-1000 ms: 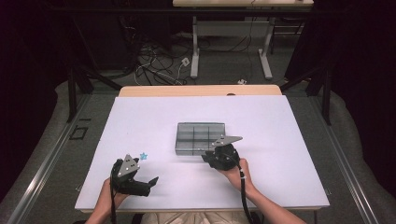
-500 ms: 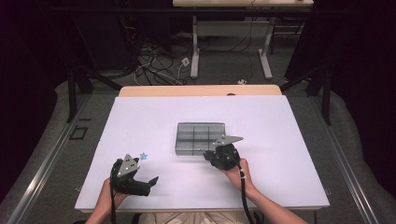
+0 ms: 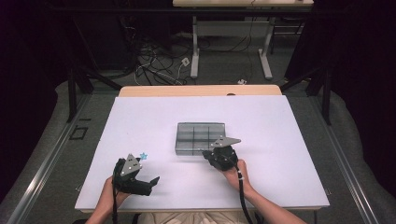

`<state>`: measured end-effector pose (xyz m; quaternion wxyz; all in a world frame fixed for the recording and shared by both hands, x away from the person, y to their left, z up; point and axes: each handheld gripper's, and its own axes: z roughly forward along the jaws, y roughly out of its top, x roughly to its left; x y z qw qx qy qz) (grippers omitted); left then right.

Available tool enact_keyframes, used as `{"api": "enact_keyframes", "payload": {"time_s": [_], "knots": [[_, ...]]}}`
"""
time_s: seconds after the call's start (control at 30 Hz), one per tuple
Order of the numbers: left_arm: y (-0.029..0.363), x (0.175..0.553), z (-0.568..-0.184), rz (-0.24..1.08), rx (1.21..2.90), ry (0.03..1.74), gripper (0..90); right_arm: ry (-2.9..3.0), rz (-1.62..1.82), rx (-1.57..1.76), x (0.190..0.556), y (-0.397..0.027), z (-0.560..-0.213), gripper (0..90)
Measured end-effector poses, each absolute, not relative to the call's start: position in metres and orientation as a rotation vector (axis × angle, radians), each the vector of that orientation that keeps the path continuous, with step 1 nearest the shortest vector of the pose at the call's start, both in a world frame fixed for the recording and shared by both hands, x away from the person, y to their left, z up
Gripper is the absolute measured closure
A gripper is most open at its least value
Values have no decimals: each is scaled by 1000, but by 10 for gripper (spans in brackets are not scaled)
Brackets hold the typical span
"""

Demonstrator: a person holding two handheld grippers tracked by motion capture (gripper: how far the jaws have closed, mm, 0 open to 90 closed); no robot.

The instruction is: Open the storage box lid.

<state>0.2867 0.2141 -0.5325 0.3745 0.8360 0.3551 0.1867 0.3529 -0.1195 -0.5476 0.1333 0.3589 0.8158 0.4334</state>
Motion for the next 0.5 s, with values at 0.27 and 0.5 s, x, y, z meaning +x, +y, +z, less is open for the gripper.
{"api": "enact_keyframes", "payload": {"time_s": [0.27,0.5], "knots": [[212,288,-533,440,2137,912,12,2343,1287,1039,353,-119,-549,863],[205,290,-533,450,2139,910,11,2315,1316,1035,352,-119,-548,858]]}}
